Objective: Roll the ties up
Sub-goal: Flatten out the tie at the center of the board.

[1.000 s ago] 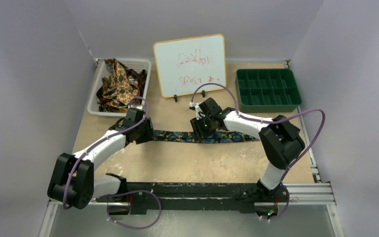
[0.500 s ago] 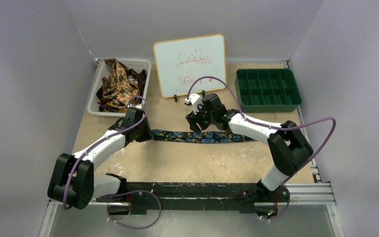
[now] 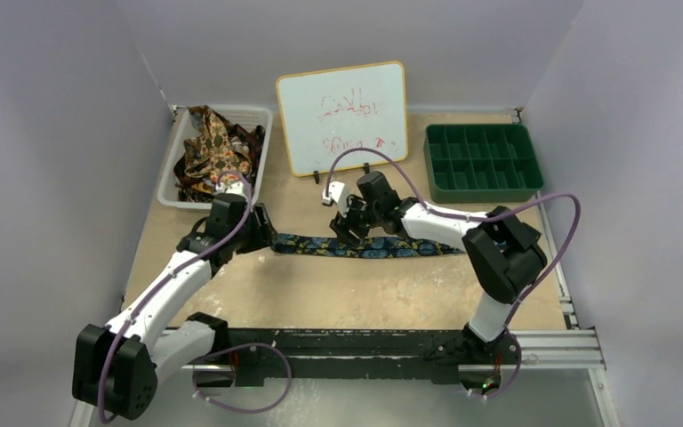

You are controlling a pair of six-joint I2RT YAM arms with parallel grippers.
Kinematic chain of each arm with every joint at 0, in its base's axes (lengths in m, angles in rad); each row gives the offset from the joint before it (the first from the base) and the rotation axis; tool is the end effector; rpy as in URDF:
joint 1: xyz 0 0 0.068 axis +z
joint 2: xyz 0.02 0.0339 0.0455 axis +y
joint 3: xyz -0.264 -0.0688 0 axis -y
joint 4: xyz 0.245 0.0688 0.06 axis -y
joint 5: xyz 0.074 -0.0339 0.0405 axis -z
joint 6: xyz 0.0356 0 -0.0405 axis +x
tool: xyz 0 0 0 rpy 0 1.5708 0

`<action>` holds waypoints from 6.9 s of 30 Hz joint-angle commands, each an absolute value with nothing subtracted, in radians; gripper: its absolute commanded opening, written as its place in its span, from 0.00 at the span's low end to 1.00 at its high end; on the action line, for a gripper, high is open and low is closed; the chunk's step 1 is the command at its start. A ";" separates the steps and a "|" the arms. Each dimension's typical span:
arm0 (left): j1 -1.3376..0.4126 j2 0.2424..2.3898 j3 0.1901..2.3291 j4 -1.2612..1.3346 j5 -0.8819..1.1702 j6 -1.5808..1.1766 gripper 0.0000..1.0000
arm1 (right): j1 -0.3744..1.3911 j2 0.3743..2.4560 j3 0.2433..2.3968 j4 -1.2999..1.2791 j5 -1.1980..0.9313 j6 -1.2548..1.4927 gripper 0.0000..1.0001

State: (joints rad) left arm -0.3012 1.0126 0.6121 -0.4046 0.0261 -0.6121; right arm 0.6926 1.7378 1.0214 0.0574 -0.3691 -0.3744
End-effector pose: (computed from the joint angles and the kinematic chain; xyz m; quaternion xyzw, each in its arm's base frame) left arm 0.1956 -0.0617 0.2182 -0.1388 0.9171 -0.1756 0.3299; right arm 0.2787 0.2479 0.1925 -0.5184 0.7189 0.2312 0.4012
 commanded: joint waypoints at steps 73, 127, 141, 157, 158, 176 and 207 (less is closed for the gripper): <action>-0.259 1.215 0.570 -0.217 0.060 -0.586 0.68 | 0.387 1.431 0.793 -0.130 0.131 0.673 0.68; -0.256 1.147 0.578 -0.258 0.034 -0.600 0.67 | 0.412 1.315 0.642 -0.383 0.165 0.860 0.44; -0.253 1.156 0.565 -0.238 0.072 -0.601 0.68 | 0.400 1.189 0.725 -0.574 0.301 1.042 0.49; -0.252 1.106 0.577 -0.278 0.069 -0.613 0.70 | 0.234 1.203 0.620 -0.431 0.299 1.072 0.50; -0.252 1.107 0.578 -0.279 0.069 -0.614 0.70 | 0.232 1.224 0.624 -0.419 0.297 1.068 0.50; -0.244 1.097 0.506 -0.239 0.072 -0.654 0.72 | 0.041 1.451 0.657 -0.247 0.312 0.956 0.47; -0.241 0.945 0.458 -0.315 0.095 -0.711 0.70 | 0.778 1.618 0.948 0.319 -0.326 0.592 0.38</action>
State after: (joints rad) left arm -0.2489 1.0344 0.4595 -0.2584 0.1898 -0.6632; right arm 0.6830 1.5360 0.8211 0.2466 -0.3107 0.6167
